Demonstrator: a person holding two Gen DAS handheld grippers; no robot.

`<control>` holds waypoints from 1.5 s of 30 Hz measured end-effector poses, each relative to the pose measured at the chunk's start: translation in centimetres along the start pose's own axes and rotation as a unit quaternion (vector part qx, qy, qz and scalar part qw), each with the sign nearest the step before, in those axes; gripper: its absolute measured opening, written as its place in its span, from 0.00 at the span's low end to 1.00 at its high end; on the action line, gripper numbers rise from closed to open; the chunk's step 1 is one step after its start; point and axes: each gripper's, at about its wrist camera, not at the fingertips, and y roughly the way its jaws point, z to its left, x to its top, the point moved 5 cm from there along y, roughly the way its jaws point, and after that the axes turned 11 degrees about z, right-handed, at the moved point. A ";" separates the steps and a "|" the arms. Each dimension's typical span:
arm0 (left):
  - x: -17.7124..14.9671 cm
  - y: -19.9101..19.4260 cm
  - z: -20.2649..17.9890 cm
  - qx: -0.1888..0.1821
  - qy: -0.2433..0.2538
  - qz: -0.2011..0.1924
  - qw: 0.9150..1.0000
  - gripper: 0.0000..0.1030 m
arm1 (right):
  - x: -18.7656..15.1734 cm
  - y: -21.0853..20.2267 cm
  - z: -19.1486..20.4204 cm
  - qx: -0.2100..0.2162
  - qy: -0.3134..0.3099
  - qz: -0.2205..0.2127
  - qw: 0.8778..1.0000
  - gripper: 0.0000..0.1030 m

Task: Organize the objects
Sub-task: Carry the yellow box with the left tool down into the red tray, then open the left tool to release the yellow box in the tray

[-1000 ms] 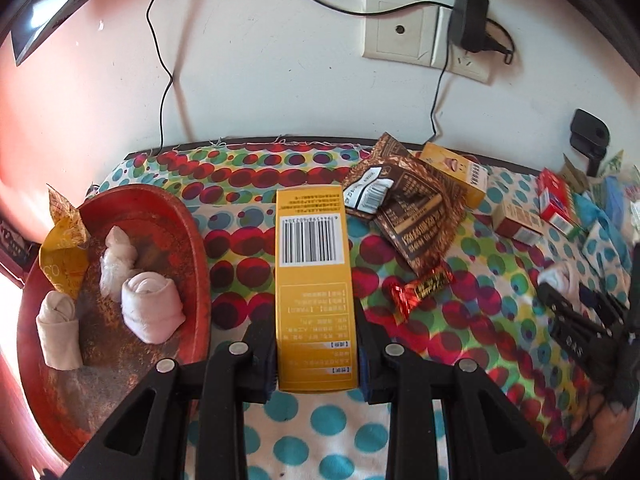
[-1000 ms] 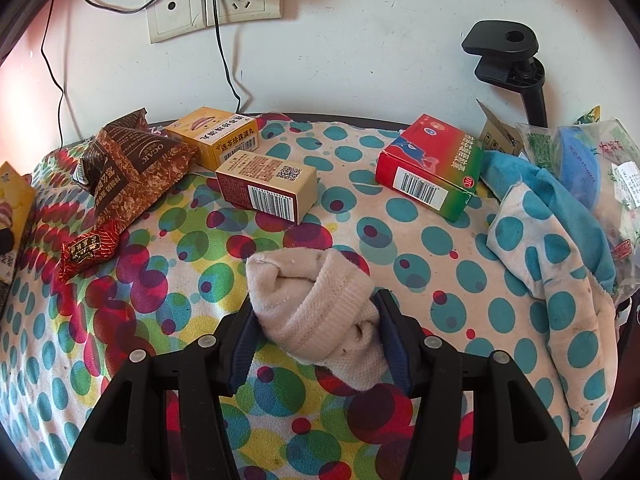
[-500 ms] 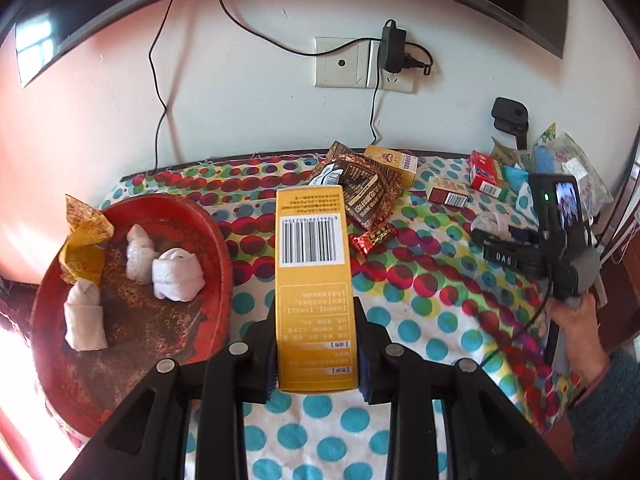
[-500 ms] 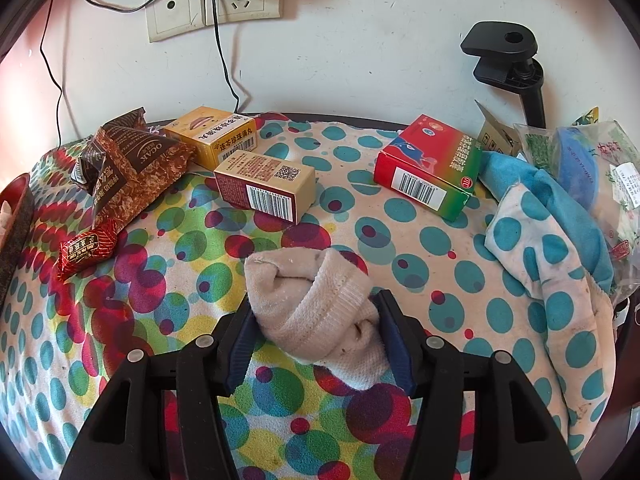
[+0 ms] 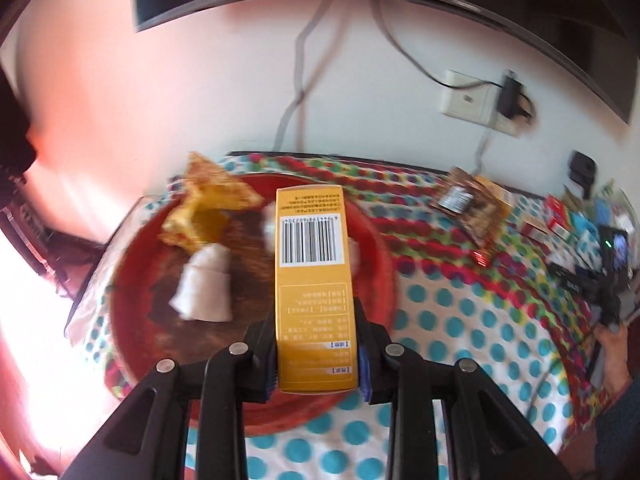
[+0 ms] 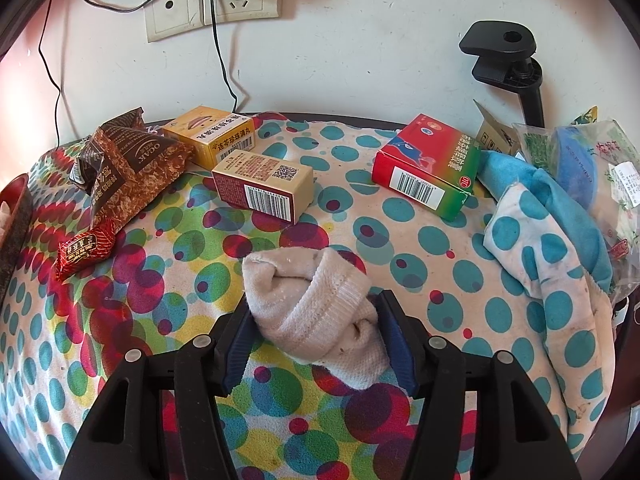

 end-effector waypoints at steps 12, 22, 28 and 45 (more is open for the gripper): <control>2.2 3.6 13.3 0.033 -0.095 0.055 0.993 0.29 | 0.2 0.1 1.0 -0.002 -0.002 0.000 1.000 0.56; 3.1 7.8 15.5 0.048 -0.091 0.095 0.990 0.29 | 0.2 0.1 2.3 -0.005 -0.004 0.000 1.000 0.59; 3.6 9.3 15.9 0.050 -0.087 0.101 0.990 0.29 | 0.2 0.0 2.1 -0.005 -0.003 0.000 1.000 0.59; 4.0 11.9 18.4 0.080 -0.117 0.122 0.982 0.32 | -0.1 -0.4 2.1 -0.003 -0.008 0.000 1.000 0.60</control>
